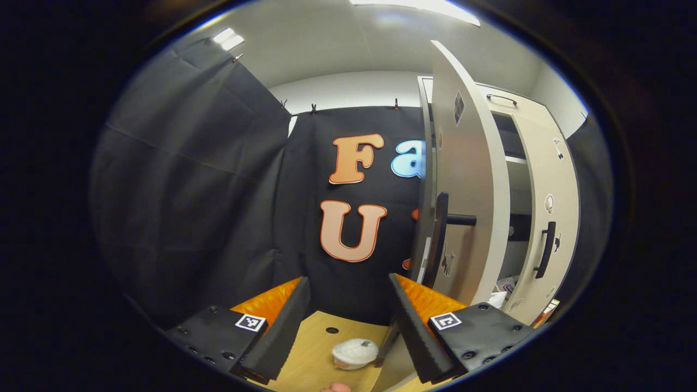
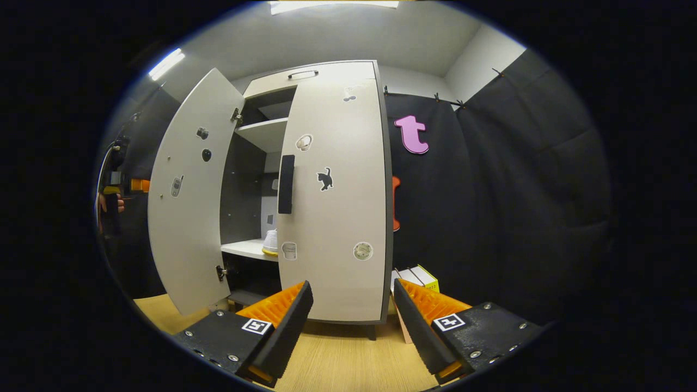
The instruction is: Grab one shoe with the right hand and put it into the shoe cabinet, grab the other shoe with the left hand and put it into the shoe cabinet; then close the right door with the right hand and the left door with the left hand.
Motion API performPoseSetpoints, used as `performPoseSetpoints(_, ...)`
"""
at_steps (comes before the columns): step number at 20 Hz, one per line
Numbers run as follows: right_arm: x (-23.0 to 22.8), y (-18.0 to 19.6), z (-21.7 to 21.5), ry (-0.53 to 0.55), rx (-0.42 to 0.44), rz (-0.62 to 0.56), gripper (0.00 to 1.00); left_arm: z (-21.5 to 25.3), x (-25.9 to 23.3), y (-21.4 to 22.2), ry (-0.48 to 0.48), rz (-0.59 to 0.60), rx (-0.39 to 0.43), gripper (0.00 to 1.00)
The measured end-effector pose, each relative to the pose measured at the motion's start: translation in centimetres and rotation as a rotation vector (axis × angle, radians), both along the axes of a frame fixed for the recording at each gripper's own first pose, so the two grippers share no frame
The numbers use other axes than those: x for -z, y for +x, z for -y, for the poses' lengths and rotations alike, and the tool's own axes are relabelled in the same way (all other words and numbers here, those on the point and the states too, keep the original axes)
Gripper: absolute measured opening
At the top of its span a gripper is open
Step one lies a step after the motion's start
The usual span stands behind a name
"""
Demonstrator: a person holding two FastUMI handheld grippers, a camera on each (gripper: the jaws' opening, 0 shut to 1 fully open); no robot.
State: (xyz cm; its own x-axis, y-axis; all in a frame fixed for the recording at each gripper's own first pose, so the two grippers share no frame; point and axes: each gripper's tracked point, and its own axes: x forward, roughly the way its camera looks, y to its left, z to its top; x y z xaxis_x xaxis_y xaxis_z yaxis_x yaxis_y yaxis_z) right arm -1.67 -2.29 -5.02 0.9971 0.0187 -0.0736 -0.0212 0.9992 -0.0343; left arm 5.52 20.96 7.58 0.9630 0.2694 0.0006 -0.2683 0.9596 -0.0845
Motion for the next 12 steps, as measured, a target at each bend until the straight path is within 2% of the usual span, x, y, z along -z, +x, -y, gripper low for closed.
performPoseSetpoints(3, 0.1, -0.2, 0.1, 0.001, 0.002, -0.006, 0.92, 2.1, 0.1, -0.2, -0.011, -0.001, 0.04, 0.93)
performPoseSetpoints(8, -0.5, -0.5, 1.0, -0.009, 0.021, 0.002, 0.92, 6.0, 0.4, 0.3, -0.032, -0.008, 0.118, 0.95)
performPoseSetpoints(12, -0.4, -0.8, 2.1, -0.012, 0.045, -0.007, 0.92, 10.1, 0.1, 1.2, -0.051, 0.006, 0.21, 0.94)
